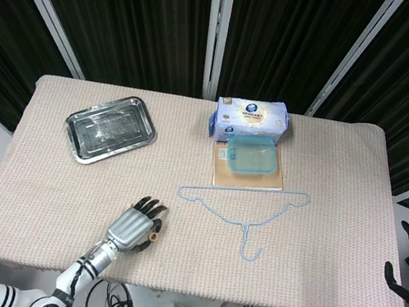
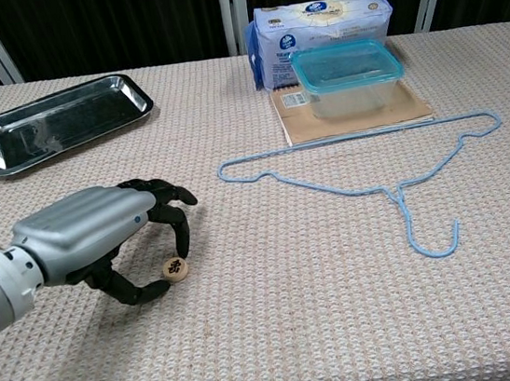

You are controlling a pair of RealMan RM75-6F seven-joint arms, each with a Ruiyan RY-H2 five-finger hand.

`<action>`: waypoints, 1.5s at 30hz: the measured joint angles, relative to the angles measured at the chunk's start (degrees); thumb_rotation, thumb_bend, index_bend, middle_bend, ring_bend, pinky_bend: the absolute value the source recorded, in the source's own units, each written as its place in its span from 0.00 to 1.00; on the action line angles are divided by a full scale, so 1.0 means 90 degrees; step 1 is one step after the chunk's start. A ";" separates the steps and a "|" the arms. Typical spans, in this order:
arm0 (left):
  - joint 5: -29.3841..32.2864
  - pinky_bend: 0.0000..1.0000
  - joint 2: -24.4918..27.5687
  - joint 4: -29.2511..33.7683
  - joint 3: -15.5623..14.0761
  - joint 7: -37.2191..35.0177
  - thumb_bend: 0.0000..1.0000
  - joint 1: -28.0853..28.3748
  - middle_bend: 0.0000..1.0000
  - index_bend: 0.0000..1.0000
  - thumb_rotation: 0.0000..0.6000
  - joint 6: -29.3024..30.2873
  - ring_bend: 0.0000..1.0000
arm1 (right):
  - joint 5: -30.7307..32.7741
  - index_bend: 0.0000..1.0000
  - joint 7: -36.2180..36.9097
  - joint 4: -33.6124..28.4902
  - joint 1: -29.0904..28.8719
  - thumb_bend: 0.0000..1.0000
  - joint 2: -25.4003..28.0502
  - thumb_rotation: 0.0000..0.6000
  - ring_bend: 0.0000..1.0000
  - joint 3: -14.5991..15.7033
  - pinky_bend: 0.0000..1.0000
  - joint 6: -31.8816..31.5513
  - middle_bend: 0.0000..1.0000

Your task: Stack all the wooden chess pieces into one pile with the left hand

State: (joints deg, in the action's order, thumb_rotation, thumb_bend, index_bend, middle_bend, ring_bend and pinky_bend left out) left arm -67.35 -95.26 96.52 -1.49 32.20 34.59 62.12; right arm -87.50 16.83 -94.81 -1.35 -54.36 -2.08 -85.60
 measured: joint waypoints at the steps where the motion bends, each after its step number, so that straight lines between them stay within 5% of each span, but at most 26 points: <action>1: -0.0005 0.00 -0.0006 -0.0011 0.0004 -0.0012 0.31 -0.0005 0.09 0.45 1.00 -0.0006 0.00 | 0.0008 0.00 0.0002 0.0002 -0.0003 0.41 -0.0001 1.00 0.00 -0.0004 0.00 0.0007 0.00; 16: -0.0148 0.00 -0.0028 -0.0063 0.0069 -0.0287 0.31 -0.0117 0.09 0.51 1.00 -0.0014 0.00 | 0.0017 0.00 -0.0003 0.0011 -0.0009 0.41 -0.0011 1.00 0.00 -0.0010 0.00 0.0024 0.00; 26: -0.0162 0.00 0.0528 0.0723 0.0240 0.0029 0.31 -0.0158 0.10 0.51 1.00 0.0266 0.00 | 0.0021 0.00 -0.0044 -0.0002 -0.0019 0.41 -0.0016 1.00 0.00 -0.0006 0.00 0.0052 0.00; 33: 0.0476 0.00 0.1111 0.1189 0.0578 0.0338 0.31 -0.0088 0.10 0.50 1.00 0.0320 0.00 | 0.0049 0.00 -0.0104 -0.0017 -0.0042 0.41 -0.0027 1.00 0.00 -0.0008 0.00 0.0110 0.00; 45: 0.1619 0.00 0.1174 0.0961 0.0941 0.0527 0.31 0.0363 0.10 0.50 1.00 -0.0070 0.00 | 0.0099 0.00 -0.0197 -0.0045 -0.0062 0.41 -0.0052 1.00 0.00 -0.0022 0.00 0.0154 0.00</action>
State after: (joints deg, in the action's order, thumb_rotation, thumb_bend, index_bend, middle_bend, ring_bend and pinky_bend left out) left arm -52.78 -84.69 105.17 6.98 36.95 37.86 61.48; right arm -86.61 15.06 -95.21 -1.90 -54.82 -2.27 -84.22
